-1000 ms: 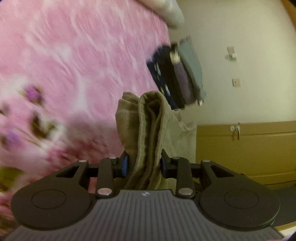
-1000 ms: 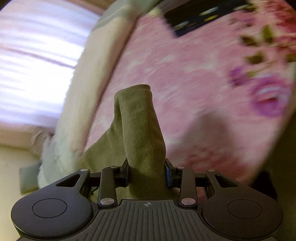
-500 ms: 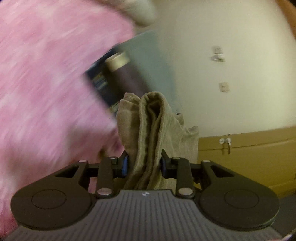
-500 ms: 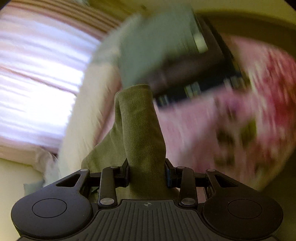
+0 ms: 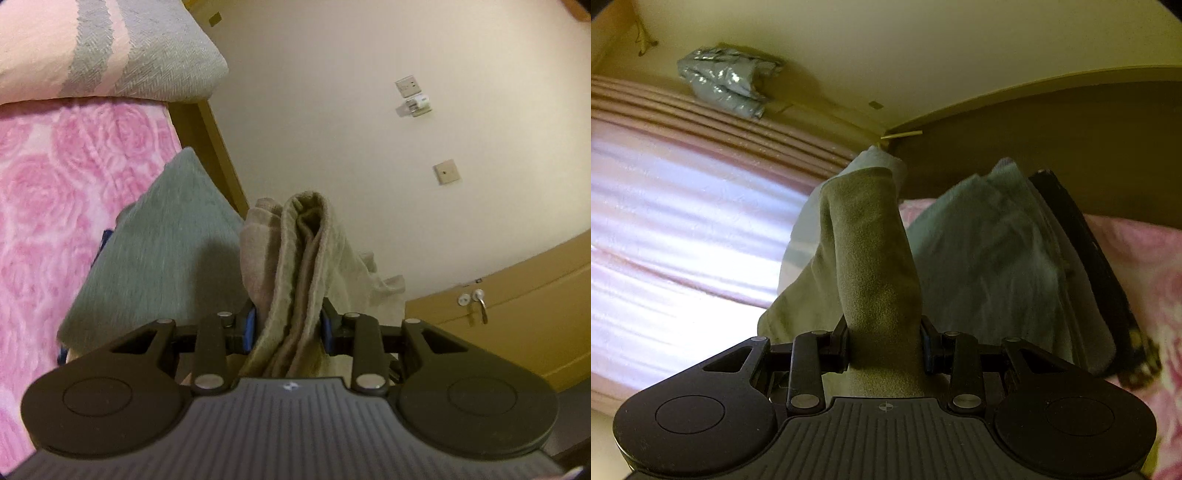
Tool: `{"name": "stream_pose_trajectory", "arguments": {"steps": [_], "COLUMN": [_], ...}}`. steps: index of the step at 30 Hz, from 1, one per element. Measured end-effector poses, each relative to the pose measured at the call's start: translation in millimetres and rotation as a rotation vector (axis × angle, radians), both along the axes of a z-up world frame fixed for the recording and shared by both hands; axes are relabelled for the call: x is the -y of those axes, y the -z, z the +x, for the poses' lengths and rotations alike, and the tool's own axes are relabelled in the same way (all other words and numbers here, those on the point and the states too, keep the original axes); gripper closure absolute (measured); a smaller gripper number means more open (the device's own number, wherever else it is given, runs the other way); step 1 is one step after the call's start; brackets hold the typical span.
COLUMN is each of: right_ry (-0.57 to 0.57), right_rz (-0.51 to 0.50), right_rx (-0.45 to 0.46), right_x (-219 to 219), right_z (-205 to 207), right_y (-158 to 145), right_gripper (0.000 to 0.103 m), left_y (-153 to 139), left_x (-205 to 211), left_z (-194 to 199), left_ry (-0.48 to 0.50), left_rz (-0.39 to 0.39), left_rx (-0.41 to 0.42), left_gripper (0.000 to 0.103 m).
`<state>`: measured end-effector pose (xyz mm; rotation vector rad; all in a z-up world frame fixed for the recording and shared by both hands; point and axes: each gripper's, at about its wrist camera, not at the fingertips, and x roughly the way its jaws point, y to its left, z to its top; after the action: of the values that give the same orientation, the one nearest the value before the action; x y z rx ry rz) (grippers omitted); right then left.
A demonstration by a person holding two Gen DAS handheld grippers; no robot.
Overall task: Fold clothes
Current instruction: 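Carry the garment to the clothes stack and lower it on top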
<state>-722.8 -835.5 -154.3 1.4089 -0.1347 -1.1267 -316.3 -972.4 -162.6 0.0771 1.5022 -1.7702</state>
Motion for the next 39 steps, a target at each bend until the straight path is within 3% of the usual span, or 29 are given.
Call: {"name": "stream_pose_trajectory", "arguments": {"steps": [3, 4, 5, 7, 10, 15, 16, 17, 18, 22, 24, 29, 35, 39], "right_ry": [0.015, 0.019, 0.019, 0.026, 0.028, 0.018, 0.003, -0.021, -0.045, -0.096, -0.106, -0.108, -0.064, -0.123], "right_rz": [0.032, 0.051, 0.07, 0.1, 0.011, -0.129, -0.15, -0.163, -0.173, -0.192, -0.168, -0.147, -0.159, -0.179], "right_rx": [0.001, -0.022, -0.056, -0.147, -0.31, -0.585, -0.635, -0.685, -0.719, -0.815, -0.825, -0.742, -0.686, -0.704], "right_x": [19.2, 23.2, 27.2, 33.1, 29.5, 34.7, 38.5, 43.1, 47.5, 58.5, 64.7, 66.4, 33.5, -6.1], "right_z": [-3.3, -3.7, -3.7, -3.9, -4.8, 15.3, 22.9, 31.6, 39.6, 61.2, 62.7, 46.2, 21.7, 35.0], "right_y": [13.9, 18.1, 22.2, 27.3, 12.6, -13.6, -15.9, -16.1, -13.5, 9.2, 25.4, 45.6, 3.9, -25.7], "right_gripper": [0.068, 0.063, 0.051, 0.048, 0.048, 0.049, 0.051, 0.065, 0.072, 0.074, 0.074, 0.074, 0.074, 0.074], "left_y": [19.4, 26.9, 32.5, 41.4, 31.1, -0.4, -1.0, -0.2, 4.1, 32.2, 45.2, 59.8, 8.2, -7.7], "left_x": [25.3, 32.8, 37.3, 42.4, 39.5, 44.1, 46.5, 49.8, 53.4, 63.6, 63.0, 60.5, 31.4, -3.2], "left_z": [-1.7, -0.2, 3.5, 13.8, 23.2, -22.8, -35.9, -48.4, -56.8, -70.6, -65.7, -54.2, -58.3, -61.5], "left_ry": [-0.003, -0.015, -0.039, -0.107, -0.165, -0.047, -0.021, 0.003, 0.012, 0.005, -0.008, -0.03, -0.013, 0.032], "left_rz": [0.041, 0.071, 0.096, 0.139, 0.072, -0.105, -0.133, -0.158, -0.167, -0.164, -0.171, -0.174, -0.222, -0.204], "left_rx": [0.028, 0.044, 0.059, 0.087, 0.118, 0.236, 0.259, 0.283, 0.308, 0.375, 0.378, 0.357, 0.48, 0.483], "left_gripper": [0.07, 0.07, 0.07, 0.07, 0.071, 0.084, 0.084, 0.084, 0.084, 0.09, 0.1, 0.1, 0.097, 0.097]}}
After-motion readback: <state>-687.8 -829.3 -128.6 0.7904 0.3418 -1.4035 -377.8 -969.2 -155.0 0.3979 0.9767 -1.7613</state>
